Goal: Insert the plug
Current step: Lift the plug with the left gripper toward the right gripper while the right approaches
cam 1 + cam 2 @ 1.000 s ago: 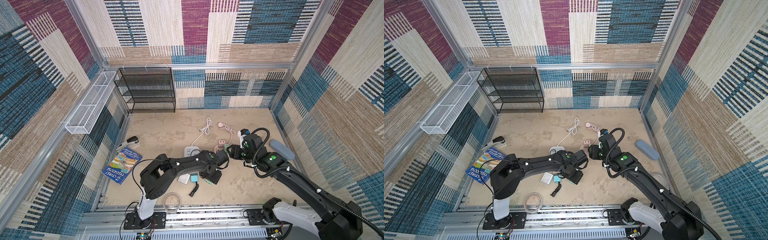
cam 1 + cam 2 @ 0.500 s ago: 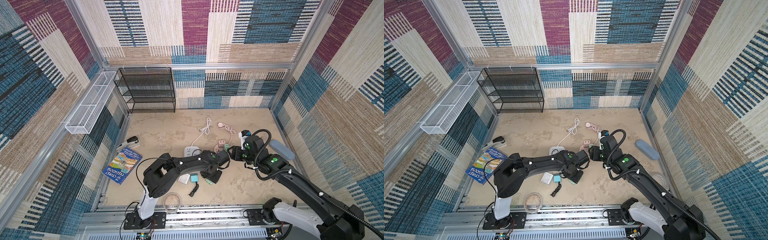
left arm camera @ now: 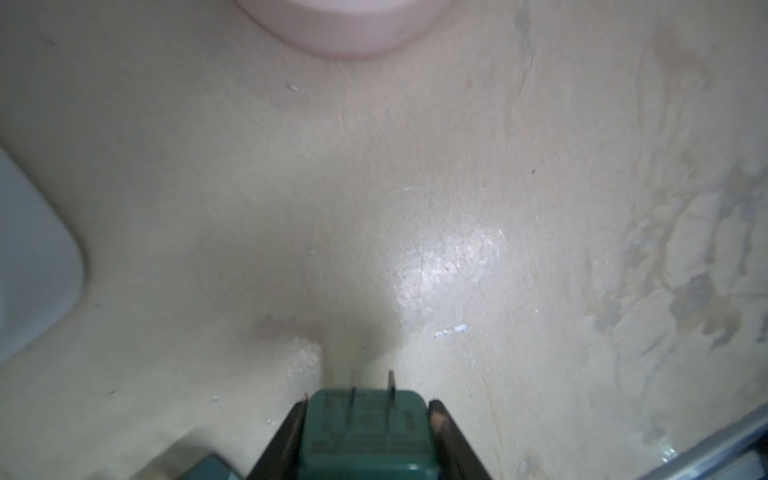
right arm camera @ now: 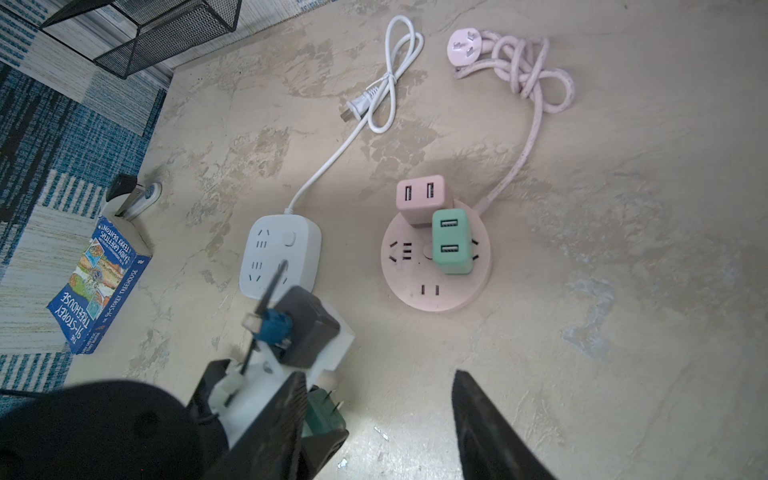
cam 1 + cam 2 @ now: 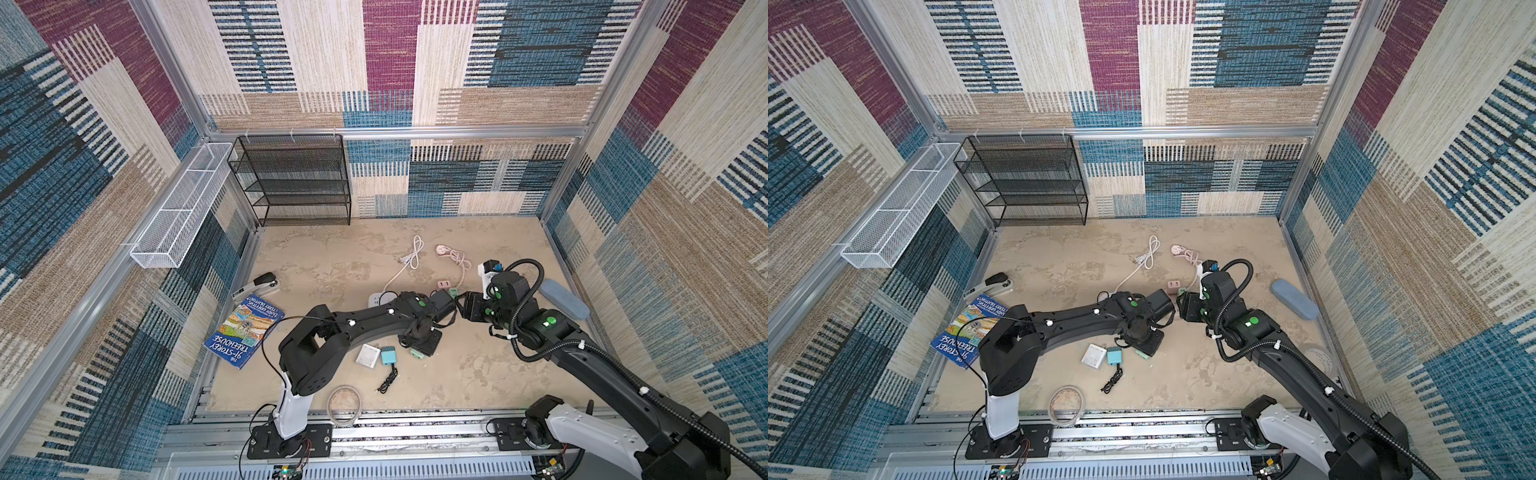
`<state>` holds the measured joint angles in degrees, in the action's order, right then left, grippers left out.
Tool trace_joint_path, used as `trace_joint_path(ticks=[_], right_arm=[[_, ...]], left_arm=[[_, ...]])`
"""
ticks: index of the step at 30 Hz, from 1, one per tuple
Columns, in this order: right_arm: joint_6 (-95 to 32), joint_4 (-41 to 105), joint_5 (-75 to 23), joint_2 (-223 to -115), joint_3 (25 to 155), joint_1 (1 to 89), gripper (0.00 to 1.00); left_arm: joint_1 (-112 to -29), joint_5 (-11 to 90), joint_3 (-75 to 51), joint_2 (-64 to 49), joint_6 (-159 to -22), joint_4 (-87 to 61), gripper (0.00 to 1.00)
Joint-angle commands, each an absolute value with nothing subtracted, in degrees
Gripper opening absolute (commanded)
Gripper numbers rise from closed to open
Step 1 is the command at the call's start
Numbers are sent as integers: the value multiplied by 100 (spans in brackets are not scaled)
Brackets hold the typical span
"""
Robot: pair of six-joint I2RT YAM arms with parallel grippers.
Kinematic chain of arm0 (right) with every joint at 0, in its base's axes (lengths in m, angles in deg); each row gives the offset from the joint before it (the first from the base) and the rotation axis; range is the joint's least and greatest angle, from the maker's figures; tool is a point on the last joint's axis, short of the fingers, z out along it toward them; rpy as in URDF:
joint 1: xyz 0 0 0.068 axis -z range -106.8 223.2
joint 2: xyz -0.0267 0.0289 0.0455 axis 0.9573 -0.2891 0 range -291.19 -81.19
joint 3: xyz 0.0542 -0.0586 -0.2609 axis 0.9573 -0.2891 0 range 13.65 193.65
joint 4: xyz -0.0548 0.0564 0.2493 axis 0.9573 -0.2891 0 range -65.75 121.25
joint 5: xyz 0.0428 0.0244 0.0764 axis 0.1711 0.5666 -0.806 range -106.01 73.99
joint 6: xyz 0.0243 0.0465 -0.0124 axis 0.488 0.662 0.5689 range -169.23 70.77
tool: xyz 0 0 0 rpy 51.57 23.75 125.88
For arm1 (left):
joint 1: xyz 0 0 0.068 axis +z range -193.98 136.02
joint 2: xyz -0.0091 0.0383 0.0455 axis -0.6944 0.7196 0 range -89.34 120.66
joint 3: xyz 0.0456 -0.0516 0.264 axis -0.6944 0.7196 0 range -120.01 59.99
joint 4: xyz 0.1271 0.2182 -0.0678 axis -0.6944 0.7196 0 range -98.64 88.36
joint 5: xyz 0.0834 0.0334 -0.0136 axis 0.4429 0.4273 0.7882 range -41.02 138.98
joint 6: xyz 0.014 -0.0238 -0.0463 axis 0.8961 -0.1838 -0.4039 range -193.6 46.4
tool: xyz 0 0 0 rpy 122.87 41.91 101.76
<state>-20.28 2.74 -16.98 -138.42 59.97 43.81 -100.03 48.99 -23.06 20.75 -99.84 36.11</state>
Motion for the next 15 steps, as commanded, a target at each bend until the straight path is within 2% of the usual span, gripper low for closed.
trace_joint_path(ticks=[1,7,10,15], right_arm=[[-2092,517,-1708,-13711,5997,4381,58],[-2070,874,-1718,-13584,5902,4377,57],[-1958,1175,-1727,-13605,5819,4381,57],[-1452,3188,-2036,-13207,4752,4315,53]], left_arm=[[-9780,5106,-2320,1614,-10261,3650,0],[-9248,4875,-2105,714,-11126,2820,0],[-8940,4415,-1841,339,-11936,2057,0],[-8604,3781,-837,-171,-14278,-68,0]])
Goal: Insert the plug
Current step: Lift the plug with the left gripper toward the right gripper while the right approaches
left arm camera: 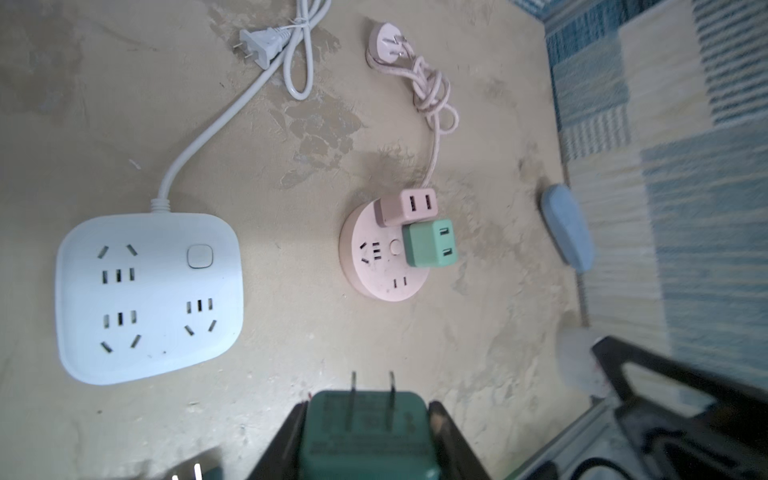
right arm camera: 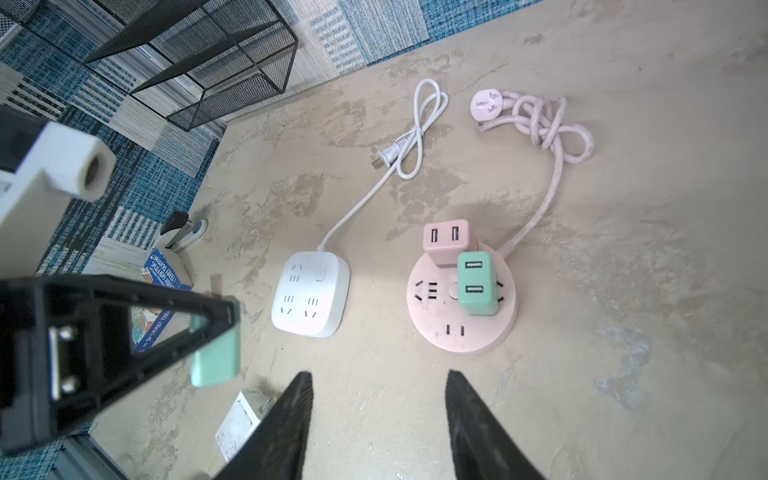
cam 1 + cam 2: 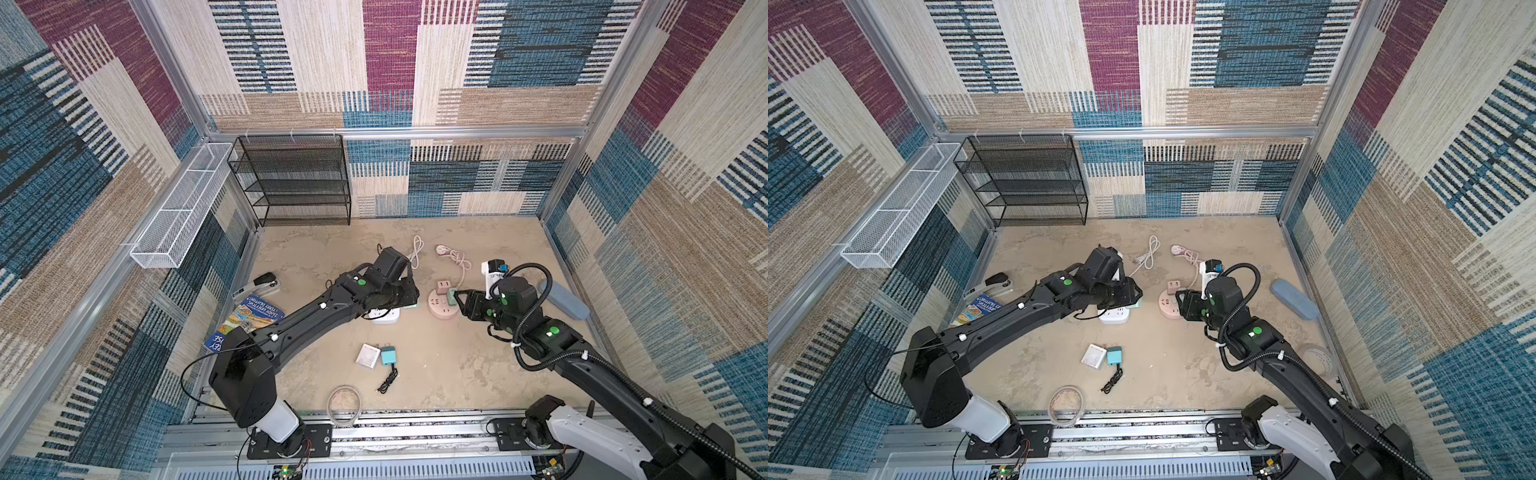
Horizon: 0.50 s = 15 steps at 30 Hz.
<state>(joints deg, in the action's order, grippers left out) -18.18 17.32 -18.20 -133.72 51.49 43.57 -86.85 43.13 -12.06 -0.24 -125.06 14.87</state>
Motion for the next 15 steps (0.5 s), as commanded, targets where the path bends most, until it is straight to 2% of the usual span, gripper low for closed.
trace_joint_path(ticks=[1,4,9,15], right_arm=[[-1403,3587,-2026,-13118,4539,4289,53],[-1528,4477,-1845,-12964,4143,4184,54],[-1757,5486,-2020,-12997,3821,4112,49],[-2174,5720,-2035,-13250,3854,3974,49]], left_arm=[[-8578,3683,-661,-191,-14709,-480,0],[-8585,3538,-422,-176,-15714,-1234,0],[-8610,3641,-325,-192,-16431,-1787,0],[-8712,3552,-386,-128,-16687,-1954,0]])
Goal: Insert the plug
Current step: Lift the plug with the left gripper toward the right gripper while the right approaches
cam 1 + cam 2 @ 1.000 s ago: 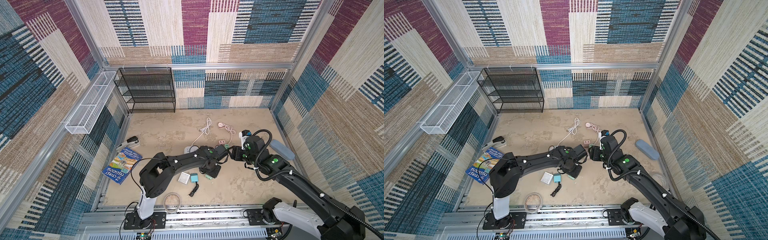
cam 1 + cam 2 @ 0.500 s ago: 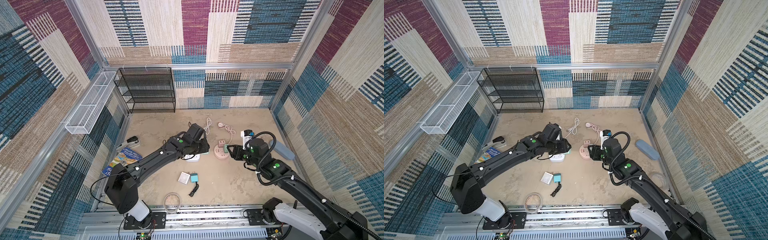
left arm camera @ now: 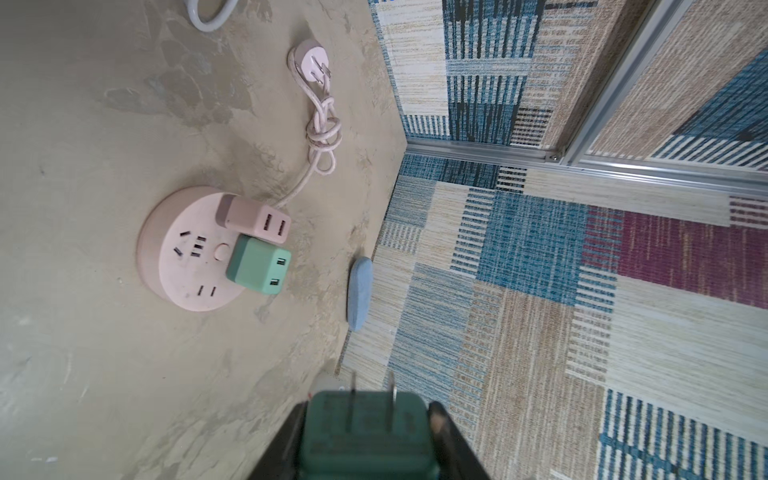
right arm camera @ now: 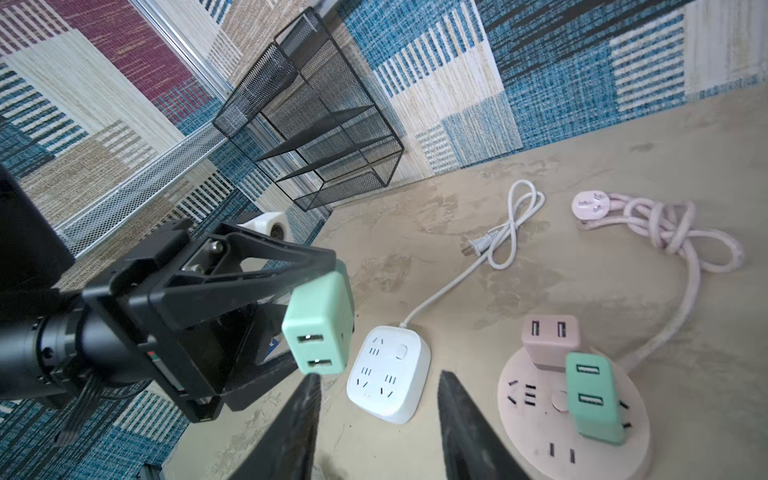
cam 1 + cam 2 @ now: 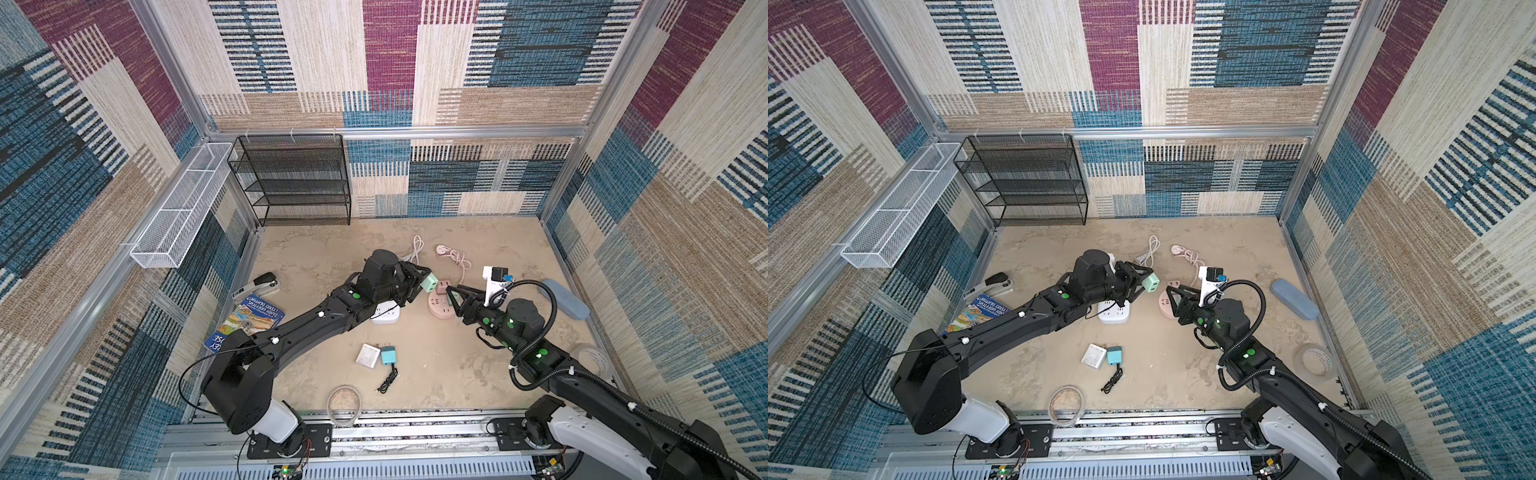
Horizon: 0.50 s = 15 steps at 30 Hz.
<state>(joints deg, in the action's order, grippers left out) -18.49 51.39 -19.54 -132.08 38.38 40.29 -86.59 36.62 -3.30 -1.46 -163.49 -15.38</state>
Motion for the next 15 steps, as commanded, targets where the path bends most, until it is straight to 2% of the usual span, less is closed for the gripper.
trace_joint_path(ticks=[1,15], right_arm=[[-2252,5711,-1985,-13278,3873,3938,49],[-2558,5711,-1964,-13706,4260,3786,49]], left_arm=[[-8729,3570,-393,-134,-16686,-1954,0],[-8873,3475,-610,42,-16734,-2230,0]])
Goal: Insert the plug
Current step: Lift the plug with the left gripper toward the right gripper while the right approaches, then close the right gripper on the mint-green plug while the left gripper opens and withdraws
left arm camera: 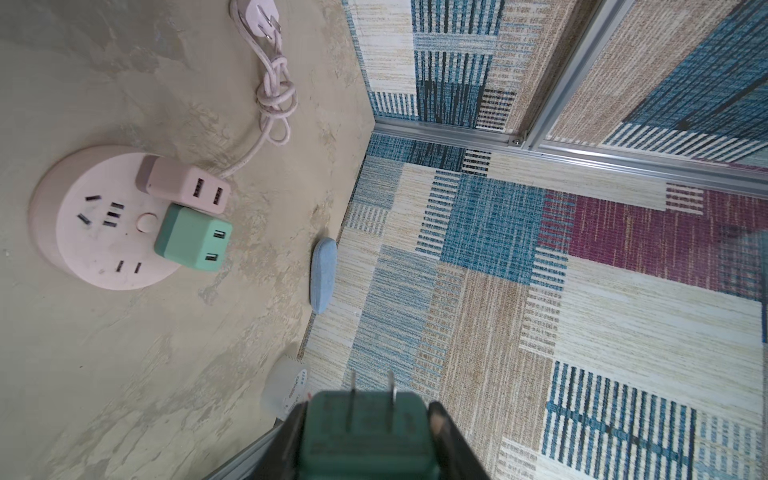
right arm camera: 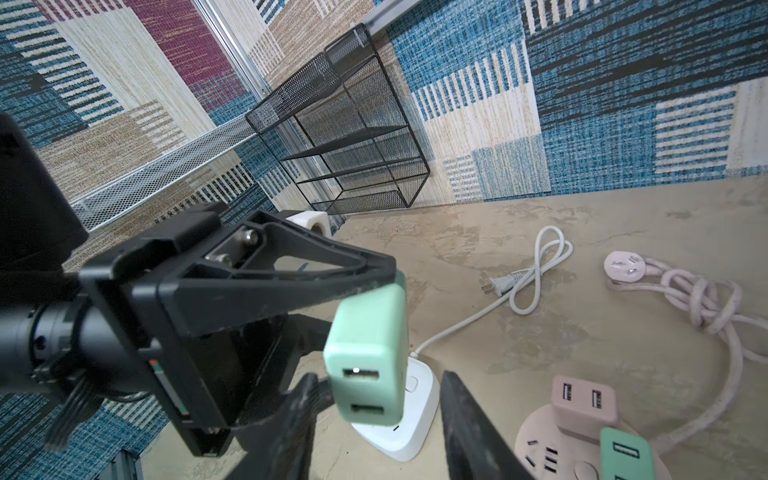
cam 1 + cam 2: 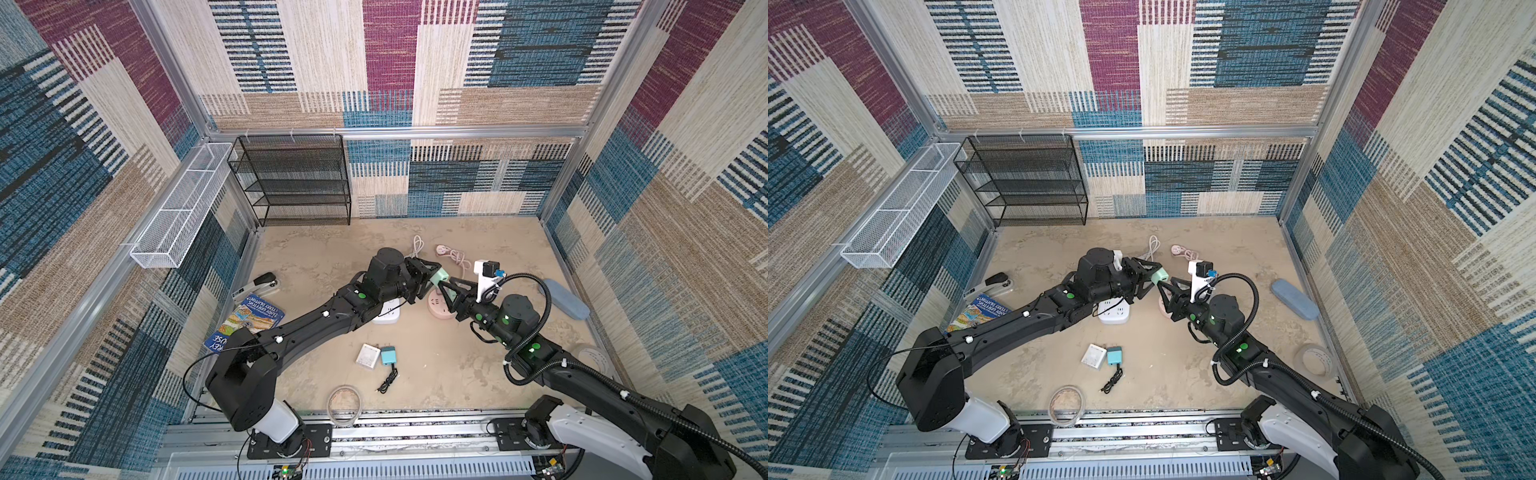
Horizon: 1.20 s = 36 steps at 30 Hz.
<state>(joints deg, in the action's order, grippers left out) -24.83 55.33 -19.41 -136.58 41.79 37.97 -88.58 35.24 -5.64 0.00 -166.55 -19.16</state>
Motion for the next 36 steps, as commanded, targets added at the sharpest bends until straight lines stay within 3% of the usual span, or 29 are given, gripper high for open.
trace_joint_path(ticks=[1,7,14,17,18,19,21,23,24,36], right_arm=[[-2559,5696,-1948,-13752,4288,3777,49],[-2565,5655,-1746,-13855,4413,3769,43],[-2560,5608,-1660,-13885,4567,3764,0],[-2567,5446,-1709,-13854,4684,3769,0],[-2559,5400,-1723,-13841,4699,3769,0],[-2564,5326,-1750,-13830,4734,3769,0],[-2564,5059,-1768,-13858,4854,3769,0],[-2544,4688,-1775,-13929,5038,3769,0],[-2497,4467,-1731,-13986,5135,3769,0],[-2177,2205,-1898,-14680,6226,3777,0]], left_arm=[[-8879,3442,-610,57,-16742,-2290,0],[-8917,3385,-579,75,-16792,-2447,0],[-8922,3246,-584,133,-16747,-2616,0],[-8924,3193,-476,170,-16709,-2731,0],[-8916,3193,-442,171,-16682,-2765,9],[-8907,3202,-419,175,-16619,-2805,34],[-8868,3246,-473,160,-16395,-2592,71],[-8821,3369,-614,88,-15997,-2115,96],[-8794,3440,-675,54,-15815,-1937,100],[-8467,5567,-1100,-1040,-12551,857,99]])
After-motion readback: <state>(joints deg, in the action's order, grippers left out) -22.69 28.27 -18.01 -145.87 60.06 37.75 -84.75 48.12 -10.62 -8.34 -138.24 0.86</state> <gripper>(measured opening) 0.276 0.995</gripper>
